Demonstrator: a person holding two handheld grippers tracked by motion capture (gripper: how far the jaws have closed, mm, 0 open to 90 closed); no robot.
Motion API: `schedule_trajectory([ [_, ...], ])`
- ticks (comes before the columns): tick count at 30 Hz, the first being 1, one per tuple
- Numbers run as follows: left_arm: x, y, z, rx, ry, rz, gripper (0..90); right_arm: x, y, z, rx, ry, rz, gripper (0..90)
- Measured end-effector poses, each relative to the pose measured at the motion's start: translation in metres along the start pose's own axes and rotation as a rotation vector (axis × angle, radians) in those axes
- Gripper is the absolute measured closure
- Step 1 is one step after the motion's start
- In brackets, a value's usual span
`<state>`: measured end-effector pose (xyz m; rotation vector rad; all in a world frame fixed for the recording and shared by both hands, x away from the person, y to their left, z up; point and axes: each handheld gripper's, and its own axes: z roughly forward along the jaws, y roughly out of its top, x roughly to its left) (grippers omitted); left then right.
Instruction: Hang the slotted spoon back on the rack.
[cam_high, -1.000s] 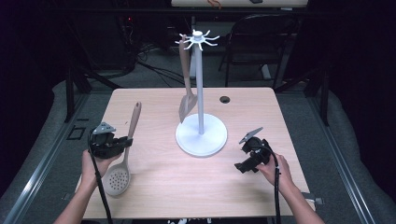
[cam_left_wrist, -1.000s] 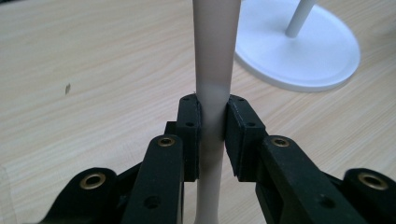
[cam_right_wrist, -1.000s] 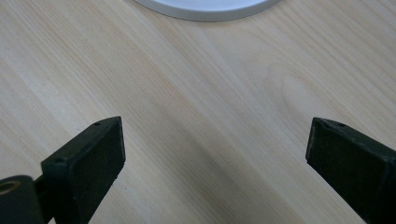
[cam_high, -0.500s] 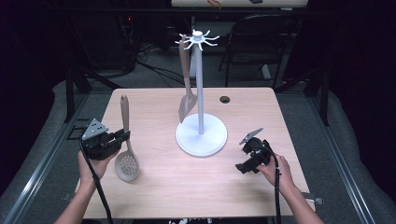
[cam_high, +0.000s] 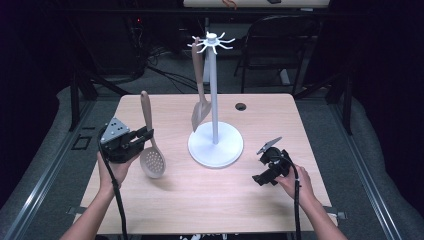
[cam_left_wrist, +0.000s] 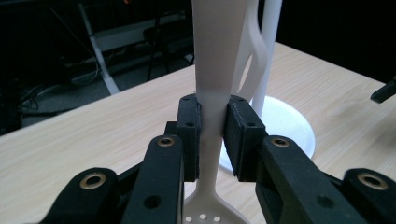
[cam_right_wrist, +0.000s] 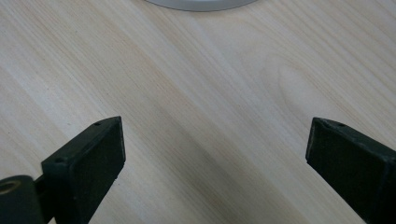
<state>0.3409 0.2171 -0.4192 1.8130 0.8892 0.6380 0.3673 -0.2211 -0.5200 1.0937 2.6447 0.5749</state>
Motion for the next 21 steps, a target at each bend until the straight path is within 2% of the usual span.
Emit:
schedule_trajectory([
  [7,-0.013,0.017,0.011,-0.016,-0.025,0.019,76.6,-0.001,-0.002,-0.001,0.015,-0.010,-0.004,4.2],
  [8,-0.015,0.020,0.012,-0.020,-0.029,0.025,76.6,-0.001,-0.002,0.000,0.002,-0.001,0.007,4.2],
  [10,-0.020,0.027,0.016,-0.027,-0.038,0.035,76.6,-0.002,-0.002,-0.001,0.008,-0.012,-0.003,4.3],
  [21,-0.039,0.060,0.034,-0.066,-0.069,0.062,76.6,-0.001,-0.002,-0.001,0.004,-0.009,-0.005,4.3],
])
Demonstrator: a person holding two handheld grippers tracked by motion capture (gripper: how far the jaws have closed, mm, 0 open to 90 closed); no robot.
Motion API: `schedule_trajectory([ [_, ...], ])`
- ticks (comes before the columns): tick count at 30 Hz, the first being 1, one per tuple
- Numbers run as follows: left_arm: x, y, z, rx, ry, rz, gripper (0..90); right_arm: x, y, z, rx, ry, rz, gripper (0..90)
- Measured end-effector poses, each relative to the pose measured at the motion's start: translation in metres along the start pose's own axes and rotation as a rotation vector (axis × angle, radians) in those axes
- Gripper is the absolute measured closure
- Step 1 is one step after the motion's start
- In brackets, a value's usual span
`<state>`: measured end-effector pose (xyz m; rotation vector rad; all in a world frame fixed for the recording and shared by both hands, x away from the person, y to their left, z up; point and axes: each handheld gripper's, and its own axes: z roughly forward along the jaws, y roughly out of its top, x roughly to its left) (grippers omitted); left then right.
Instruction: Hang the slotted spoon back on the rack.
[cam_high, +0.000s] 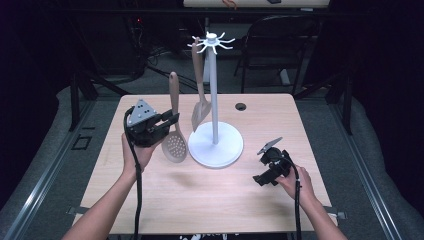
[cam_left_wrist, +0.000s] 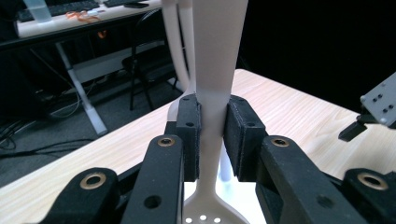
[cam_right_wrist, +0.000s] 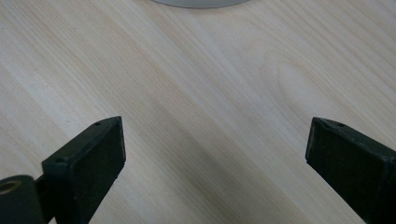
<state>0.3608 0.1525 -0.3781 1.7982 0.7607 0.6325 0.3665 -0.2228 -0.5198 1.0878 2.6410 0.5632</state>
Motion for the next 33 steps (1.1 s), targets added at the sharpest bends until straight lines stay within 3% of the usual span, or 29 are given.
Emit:
schedule_trajectory([
  [9,-0.006,0.025,0.018,-0.006,-0.017,0.009,76.6,0.000,0.000,-0.001,-0.005,-0.004,0.004,4.4],
  [17,0.000,0.042,0.035,0.011,-0.055,-0.050,76.6,-0.001,0.000,-0.001,-0.003,-0.007,0.000,4.4],
  [33,0.000,0.049,0.052,0.051,-0.040,-0.041,76.5,0.000,0.000,-0.001,-0.010,0.002,0.001,4.4],
])
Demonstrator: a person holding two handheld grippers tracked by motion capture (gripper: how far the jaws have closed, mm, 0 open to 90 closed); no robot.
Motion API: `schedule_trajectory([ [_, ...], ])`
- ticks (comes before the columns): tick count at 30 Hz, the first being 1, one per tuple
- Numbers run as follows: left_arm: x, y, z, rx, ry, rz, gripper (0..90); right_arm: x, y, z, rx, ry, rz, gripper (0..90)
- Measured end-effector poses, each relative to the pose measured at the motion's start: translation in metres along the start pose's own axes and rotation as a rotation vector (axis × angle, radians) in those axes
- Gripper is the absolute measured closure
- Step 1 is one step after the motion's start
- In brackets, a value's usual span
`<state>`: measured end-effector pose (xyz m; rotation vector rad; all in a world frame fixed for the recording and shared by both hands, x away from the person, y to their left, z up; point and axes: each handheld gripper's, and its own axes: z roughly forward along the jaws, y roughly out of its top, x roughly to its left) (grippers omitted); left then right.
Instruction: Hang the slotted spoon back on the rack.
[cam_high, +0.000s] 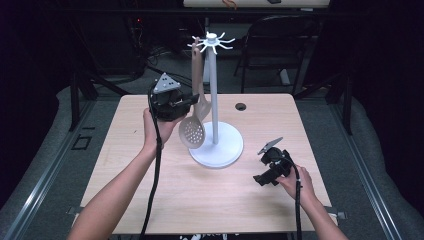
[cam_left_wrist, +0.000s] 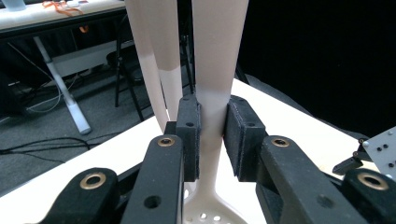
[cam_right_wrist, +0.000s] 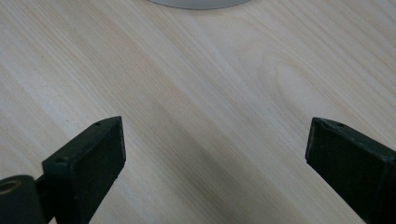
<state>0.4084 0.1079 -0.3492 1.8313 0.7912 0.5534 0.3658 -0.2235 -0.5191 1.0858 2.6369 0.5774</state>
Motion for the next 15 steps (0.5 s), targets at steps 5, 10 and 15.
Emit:
schedule_trajectory([
  [5,-0.001,0.002,0.004,0.009,0.005,0.007,76.5,0.000,0.000,0.000,0.006,-0.006,-0.004,4.4],
  [10,-0.001,0.004,0.009,0.015,0.010,0.007,76.5,0.000,0.000,0.000,0.005,-0.003,-0.003,4.4],
  [15,0.001,0.004,0.017,0.033,0.012,0.004,76.4,0.000,0.000,0.000,0.006,-0.005,-0.005,4.4],
])
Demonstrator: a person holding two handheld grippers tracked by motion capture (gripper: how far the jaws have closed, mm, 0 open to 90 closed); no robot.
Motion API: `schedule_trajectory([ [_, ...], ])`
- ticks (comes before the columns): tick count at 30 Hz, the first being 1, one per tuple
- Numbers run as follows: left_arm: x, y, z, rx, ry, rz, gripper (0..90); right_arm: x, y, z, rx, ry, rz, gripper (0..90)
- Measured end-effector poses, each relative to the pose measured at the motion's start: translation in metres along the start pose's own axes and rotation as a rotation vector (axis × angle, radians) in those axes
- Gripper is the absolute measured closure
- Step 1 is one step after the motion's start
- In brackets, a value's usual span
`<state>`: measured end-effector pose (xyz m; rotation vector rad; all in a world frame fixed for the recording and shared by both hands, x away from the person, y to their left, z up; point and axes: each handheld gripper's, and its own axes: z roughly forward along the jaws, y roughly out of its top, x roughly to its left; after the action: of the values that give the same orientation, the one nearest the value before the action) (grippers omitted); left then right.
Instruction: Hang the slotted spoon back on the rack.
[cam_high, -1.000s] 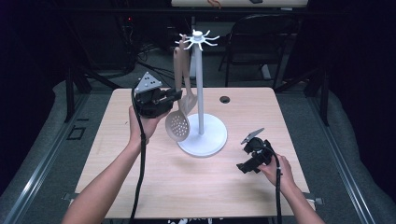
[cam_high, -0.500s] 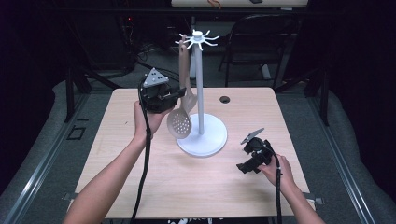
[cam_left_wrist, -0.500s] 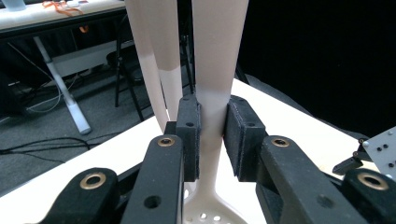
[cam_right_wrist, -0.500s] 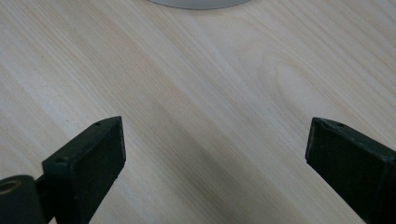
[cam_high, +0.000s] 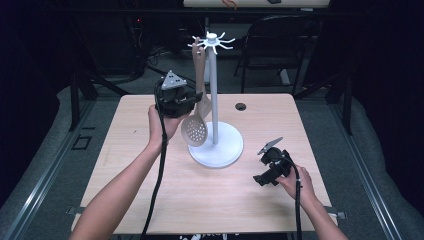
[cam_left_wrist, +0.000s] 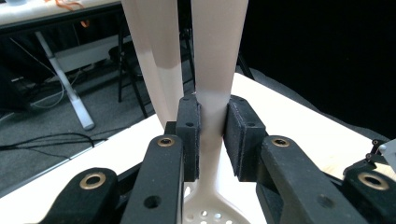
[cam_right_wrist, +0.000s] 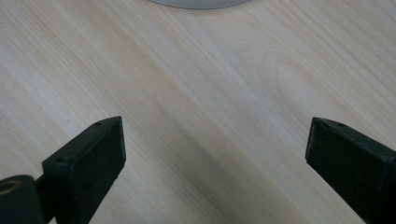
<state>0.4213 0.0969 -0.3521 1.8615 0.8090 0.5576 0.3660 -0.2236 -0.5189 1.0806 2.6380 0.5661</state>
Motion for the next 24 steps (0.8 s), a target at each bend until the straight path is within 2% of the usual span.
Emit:
schedule_trajectory([
  [8,-0.004,0.000,0.002,-0.002,0.013,0.024,73.2,0.000,0.000,0.000,0.002,0.000,-0.001,4.4],
  [11,-0.007,-0.002,0.002,0.007,0.020,0.033,61.7,0.000,0.000,0.000,0.003,0.001,-0.003,4.4],
  [15,-0.014,-0.010,-0.001,0.026,0.051,0.062,45.3,0.000,0.000,0.000,-0.004,0.008,0.003,4.4],
  [19,-0.014,-0.021,-0.008,0.027,0.056,0.061,33.0,0.000,-0.001,-0.001,-0.004,0.003,0.003,4.4],
  [20,-0.014,-0.024,-0.011,0.027,0.046,0.062,29.7,0.000,-0.001,-0.001,-0.003,0.003,0.003,4.4],
  [24,-0.012,-0.042,-0.024,0.045,0.048,0.054,18.7,0.000,-0.001,-0.001,-0.001,0.005,0.001,4.4],
])
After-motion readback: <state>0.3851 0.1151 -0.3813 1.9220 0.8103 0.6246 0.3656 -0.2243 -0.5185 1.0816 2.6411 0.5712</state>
